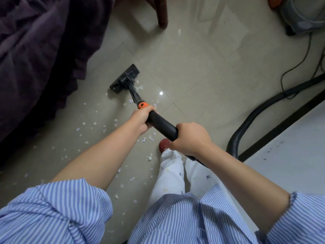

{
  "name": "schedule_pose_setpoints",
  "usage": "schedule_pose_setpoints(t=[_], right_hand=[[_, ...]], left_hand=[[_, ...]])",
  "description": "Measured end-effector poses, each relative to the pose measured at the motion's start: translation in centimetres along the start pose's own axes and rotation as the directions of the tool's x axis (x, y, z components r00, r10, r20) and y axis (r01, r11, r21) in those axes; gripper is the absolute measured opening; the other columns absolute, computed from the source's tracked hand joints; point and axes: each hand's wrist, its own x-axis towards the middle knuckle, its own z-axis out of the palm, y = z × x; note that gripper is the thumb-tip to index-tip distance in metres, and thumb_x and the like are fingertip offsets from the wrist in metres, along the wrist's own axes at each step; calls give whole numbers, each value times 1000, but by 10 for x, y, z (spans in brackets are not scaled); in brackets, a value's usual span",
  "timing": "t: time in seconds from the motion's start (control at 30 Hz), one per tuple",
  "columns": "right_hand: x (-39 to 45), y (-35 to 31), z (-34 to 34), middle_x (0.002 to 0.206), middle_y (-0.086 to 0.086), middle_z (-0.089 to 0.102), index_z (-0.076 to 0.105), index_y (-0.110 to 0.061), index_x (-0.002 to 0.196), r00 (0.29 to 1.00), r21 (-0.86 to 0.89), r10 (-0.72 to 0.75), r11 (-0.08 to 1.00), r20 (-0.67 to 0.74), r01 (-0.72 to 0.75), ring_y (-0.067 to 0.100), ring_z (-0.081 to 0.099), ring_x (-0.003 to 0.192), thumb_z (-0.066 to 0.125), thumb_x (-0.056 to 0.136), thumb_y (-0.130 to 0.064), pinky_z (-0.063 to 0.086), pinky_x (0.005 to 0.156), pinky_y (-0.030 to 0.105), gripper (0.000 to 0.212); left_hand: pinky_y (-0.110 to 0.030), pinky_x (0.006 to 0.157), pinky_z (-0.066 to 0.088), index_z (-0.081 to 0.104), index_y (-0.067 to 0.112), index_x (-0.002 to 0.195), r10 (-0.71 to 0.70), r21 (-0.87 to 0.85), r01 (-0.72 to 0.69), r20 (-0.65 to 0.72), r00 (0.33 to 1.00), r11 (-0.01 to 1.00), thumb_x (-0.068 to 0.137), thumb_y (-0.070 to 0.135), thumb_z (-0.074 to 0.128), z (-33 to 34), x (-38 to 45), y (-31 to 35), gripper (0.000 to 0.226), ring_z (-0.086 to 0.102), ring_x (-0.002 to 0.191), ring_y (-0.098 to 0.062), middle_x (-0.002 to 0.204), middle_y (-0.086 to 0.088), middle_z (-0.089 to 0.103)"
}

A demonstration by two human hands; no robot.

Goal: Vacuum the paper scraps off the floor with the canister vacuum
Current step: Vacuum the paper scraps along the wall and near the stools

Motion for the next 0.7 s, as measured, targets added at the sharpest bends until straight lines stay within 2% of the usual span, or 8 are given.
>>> schedule_pose_setpoints(t=[0.1,0.27,0.37,0.7], right_hand=[[-2,-10,2,60,-4,46,48,-18,78,1000,-5,21,1000,13,-21,12,43,50,61,75,-25,31,44,22,16],[-8,-28,-1,60,-4,44,37,-21,65,1000,-56,21,998,15,-20,11,42,49,60,75,-22,28,43,21,25],[-17,-37,1,61,-4,45,36,-22,64,1000,-78,11,997,20,-9,11,42,50,60,75,-23,27,43,21,27],[-61,-25,14,64,-4,49,51,-19,86,999,-126,43,991,27,-40,10,46,55,61,76,-28,32,45,21,17]], left_hand=[[-28,56,47,47,9,76,-9,-1,9,19,1000,1000,88,2,54,-10,3,0,16,54,63,-14,70,-7,55],[-27,56,48,50,8,78,-16,-21,16,36,999,1000,89,4,56,-23,-1,3,13,56,64,-14,73,-7,57],[-27,56,47,49,10,77,-16,-11,16,27,1000,1000,89,4,54,-31,-9,4,15,55,65,-13,73,-7,56],[-27,56,47,45,11,69,-62,37,61,34,997,997,84,3,53,-29,-37,-36,19,53,64,-15,71,-7,52]])
